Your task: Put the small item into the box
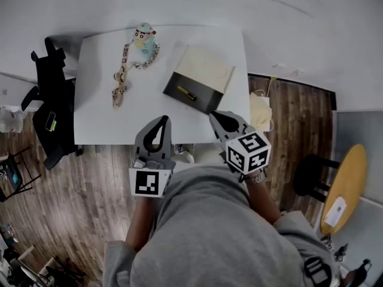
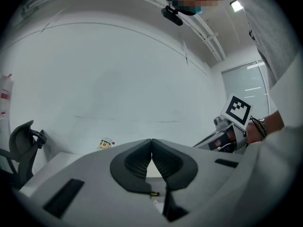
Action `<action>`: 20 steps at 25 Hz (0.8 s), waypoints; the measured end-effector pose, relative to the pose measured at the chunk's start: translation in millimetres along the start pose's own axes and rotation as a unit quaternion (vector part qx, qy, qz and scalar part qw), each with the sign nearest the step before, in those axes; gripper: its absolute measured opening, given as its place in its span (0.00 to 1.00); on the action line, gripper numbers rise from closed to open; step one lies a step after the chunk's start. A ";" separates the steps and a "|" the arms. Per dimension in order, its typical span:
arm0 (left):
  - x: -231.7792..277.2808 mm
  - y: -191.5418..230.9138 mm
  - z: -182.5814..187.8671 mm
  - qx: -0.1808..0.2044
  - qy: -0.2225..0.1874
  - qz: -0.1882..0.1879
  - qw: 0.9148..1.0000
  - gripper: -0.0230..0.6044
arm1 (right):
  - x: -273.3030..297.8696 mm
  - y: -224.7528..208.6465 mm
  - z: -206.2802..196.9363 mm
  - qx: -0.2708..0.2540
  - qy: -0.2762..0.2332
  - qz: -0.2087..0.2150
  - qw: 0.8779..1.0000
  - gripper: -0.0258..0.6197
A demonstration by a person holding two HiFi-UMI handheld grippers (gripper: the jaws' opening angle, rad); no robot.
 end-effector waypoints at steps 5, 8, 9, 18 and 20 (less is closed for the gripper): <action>-4.1 -4.7 28.0 0.020 -0.021 -0.009 1.000 0.09 | -15.4 -0.3 29.7 -0.018 -0.041 -0.007 0.999 0.09; -4.1 -9.1 43.5 0.037 -0.035 -0.019 0.999 0.09 | -24.5 0.1 49.1 -0.026 -0.068 -0.011 0.997 0.09; -4.7 -10.5 48.1 0.041 -0.039 -0.021 0.998 0.09 | -28.1 1.2 55.1 -0.029 -0.077 -0.012 0.997 0.09; -14.9 -6.2 76.7 0.057 -0.061 -0.008 0.997 0.09 | -54.4 13.5 100.4 -0.058 -0.142 -0.010 0.988 0.09; -16.6 -3.8 80.9 0.063 -0.063 -0.005 0.996 0.09 | -58.8 14.9 109.2 -0.063 -0.153 -0.009 0.986 0.09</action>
Point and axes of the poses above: the fingertips, and each gripper's own axes: x forward along the fingers, y to its left, z out of its top, the point moved 2 cm from there along -x, backward along the fingers, and after that the axes turned 7 degrees about -x, right-handed, at the moved point
